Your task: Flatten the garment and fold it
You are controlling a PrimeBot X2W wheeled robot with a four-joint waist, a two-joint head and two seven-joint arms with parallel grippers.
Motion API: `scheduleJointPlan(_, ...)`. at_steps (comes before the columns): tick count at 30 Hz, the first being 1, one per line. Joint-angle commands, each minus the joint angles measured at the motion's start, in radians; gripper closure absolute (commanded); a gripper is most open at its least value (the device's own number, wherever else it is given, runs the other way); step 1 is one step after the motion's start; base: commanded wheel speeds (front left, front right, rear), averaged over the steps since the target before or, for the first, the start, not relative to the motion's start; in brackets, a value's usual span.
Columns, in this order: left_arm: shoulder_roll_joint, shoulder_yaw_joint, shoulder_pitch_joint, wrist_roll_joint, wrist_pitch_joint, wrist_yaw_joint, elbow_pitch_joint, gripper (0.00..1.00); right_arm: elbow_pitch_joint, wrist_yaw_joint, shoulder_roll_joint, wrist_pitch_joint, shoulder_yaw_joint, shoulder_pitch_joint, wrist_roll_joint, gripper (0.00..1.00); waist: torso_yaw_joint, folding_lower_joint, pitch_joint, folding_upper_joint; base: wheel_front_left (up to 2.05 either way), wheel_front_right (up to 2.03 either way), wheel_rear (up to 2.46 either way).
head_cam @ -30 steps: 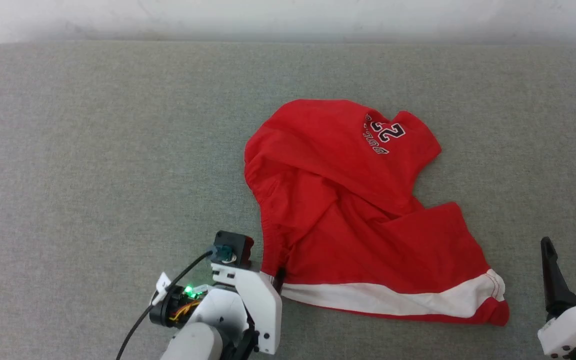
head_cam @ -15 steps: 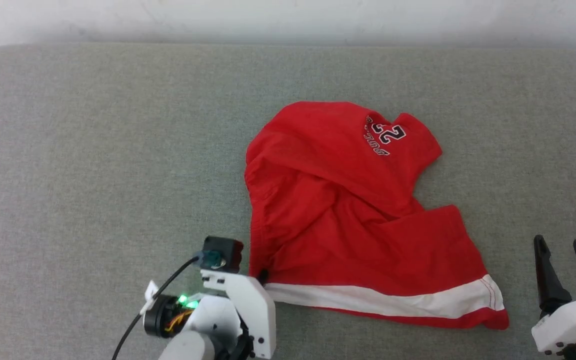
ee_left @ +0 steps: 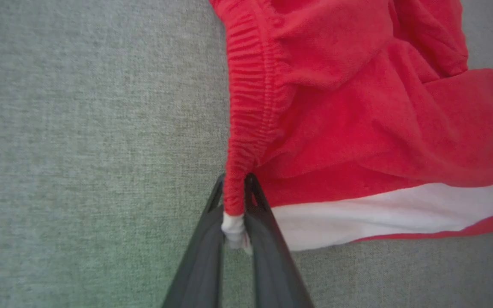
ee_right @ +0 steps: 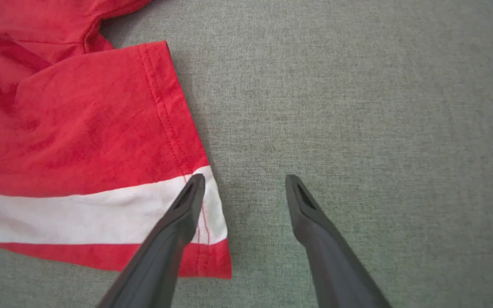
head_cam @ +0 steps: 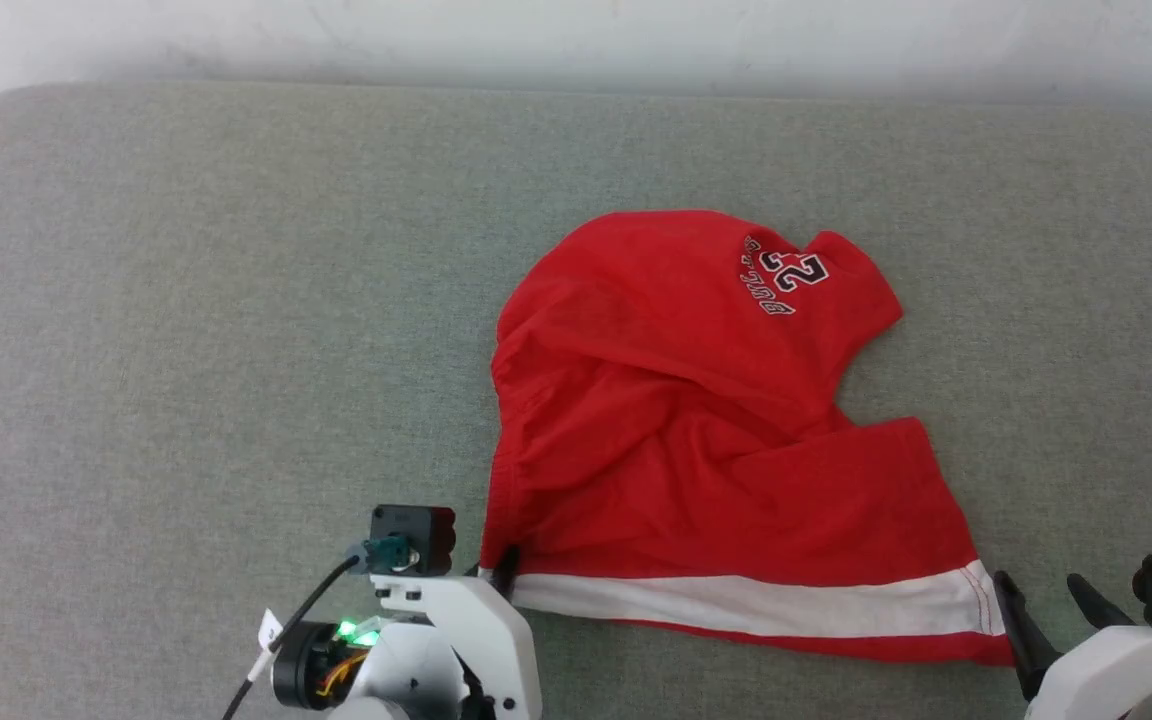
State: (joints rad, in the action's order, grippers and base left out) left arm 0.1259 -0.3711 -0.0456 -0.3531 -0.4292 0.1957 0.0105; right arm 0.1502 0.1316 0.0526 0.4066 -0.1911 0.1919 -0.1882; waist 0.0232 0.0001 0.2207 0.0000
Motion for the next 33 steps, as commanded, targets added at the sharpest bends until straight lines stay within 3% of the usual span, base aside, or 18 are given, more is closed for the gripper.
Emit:
scheduleJointPlan(1,-0.005,-0.006,0.001,-0.003,0.009,0.001,-0.004,1.0,0.01,-0.001,-0.002,0.015,0.002,0.006,0.003,0.0,0.006,-0.0001,0.003,0.0,0.0,0.0,0.0)
scheduleJointPlan(17,-0.012,-0.022,-0.041,-0.008,0.023,-0.004,-0.034,1.0,-0.049,-0.001,-0.002,0.104,0.048,0.013,-0.021,0.0,0.019,-0.0001,0.016,0.0,0.0,0.0,0.0)
scheduleJointPlan(19,-0.011,-0.02,-0.045,-0.009,0.025,-0.003,-0.035,1.0,-0.065,-0.001,-0.002,0.094,0.049,-0.001,-0.035,0.62,0.019,-0.0001,0.017,0.0,0.0,0.0,0.0)
scheduleJointPlan(20,-0.011,-0.02,-0.046,-0.01,0.026,-0.003,-0.036,1.0,-0.074,-0.001,-0.002,0.089,0.05,-0.008,-0.034,0.98,0.019,-0.0001,0.018,0.0,0.0,0.0,0.0)
scheduleJointPlan(33,-0.016,0.011,-0.031,-0.041,0.08,0.012,-0.029,1.0,-0.096,-0.001,-0.002,-0.046,0.038,-0.088,-0.028,1.0,0.015,-0.0001,-0.014,0.0,0.0,0.0,0.0)
